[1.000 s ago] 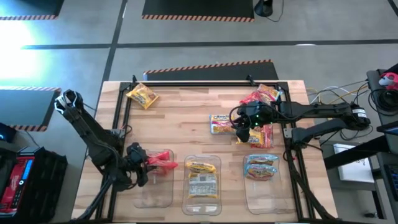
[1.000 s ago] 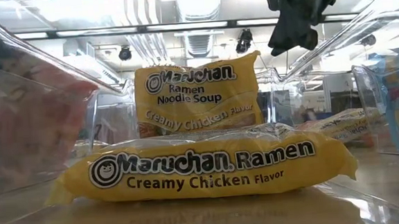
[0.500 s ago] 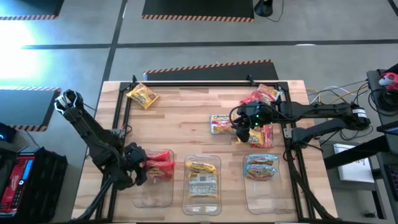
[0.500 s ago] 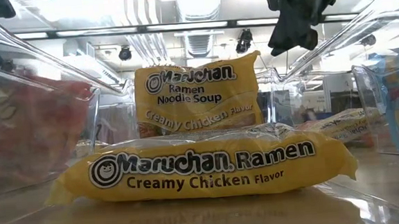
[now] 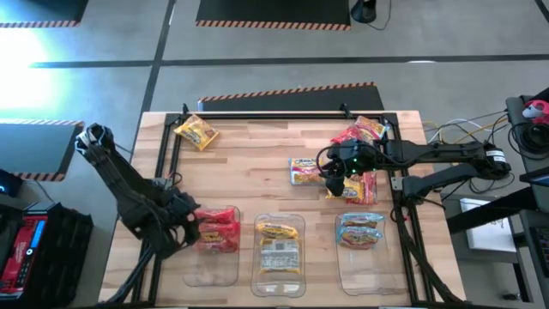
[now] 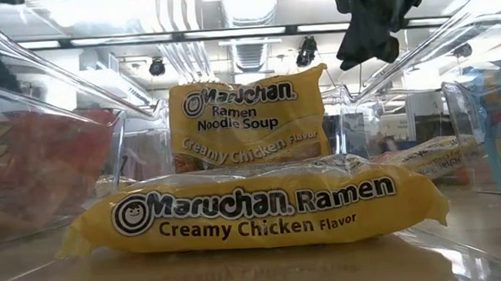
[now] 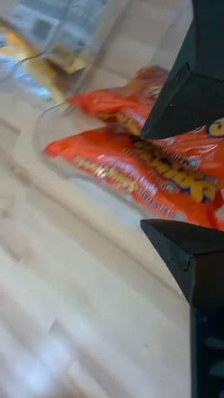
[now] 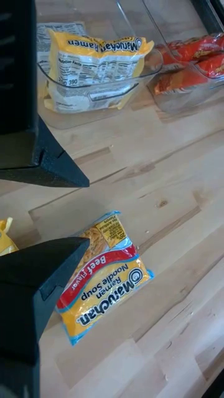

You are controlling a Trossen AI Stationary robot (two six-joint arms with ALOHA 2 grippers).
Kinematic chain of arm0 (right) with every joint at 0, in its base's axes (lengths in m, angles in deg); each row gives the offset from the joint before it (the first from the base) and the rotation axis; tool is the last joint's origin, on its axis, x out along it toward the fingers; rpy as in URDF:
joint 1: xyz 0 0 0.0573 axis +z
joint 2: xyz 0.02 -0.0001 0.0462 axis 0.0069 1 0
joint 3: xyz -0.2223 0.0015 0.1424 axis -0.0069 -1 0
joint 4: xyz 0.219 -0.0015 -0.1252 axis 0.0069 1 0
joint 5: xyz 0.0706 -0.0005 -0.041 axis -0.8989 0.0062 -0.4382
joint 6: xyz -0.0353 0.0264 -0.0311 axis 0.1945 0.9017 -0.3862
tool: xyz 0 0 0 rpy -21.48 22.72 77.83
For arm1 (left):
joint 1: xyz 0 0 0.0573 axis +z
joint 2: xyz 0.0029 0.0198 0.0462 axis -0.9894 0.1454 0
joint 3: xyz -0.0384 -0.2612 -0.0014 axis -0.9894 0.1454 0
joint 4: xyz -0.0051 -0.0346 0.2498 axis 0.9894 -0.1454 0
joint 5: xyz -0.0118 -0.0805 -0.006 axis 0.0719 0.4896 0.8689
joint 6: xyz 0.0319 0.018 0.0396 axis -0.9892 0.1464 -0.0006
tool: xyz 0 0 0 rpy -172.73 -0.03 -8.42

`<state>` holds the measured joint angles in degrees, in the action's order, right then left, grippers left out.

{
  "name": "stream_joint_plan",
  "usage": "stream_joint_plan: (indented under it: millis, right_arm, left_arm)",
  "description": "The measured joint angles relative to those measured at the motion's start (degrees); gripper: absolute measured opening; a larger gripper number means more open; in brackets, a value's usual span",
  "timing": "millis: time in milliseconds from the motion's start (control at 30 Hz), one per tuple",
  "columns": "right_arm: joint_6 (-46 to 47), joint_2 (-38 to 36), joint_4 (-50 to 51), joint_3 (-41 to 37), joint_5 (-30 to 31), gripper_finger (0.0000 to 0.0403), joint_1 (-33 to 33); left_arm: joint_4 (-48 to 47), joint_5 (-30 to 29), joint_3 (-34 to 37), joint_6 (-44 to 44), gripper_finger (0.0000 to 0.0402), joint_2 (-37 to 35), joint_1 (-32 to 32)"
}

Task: Sort Maruchan noodles
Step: Put the yellow noodle pack into the middle transparent bin

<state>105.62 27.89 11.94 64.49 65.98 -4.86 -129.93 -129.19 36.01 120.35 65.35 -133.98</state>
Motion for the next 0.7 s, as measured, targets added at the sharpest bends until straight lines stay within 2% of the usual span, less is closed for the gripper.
stream_joint_plan:
  millis: [233,400,533,700]
  right_arm:
    - [0.0,0.0,0.0,0.0,0.0,0.0128,0.0]
    - [0.0,0.0,0.0,0.0,0.0,0.0128,0.0]
    - [0.0,0.0,-0.1,0.0,0.0,0.0128,0.0]
    - [0.0,0.0,-0.1,0.0,0.0,0.0128,0.0]
  left_arm:
    - [-10.5,-4.8,-3.5,14.5,0.0213,-0.5,2.5]
    - [-12.6,-4.8,-3.3,17.0,0.0218,-2.2,8.7]
    - [-12.3,-3.6,-3.1,10.5,0.022,-4.3,15.8]
    - [-6.9,1.6,-2.6,-8.1,0.022,-6.9,27.9]
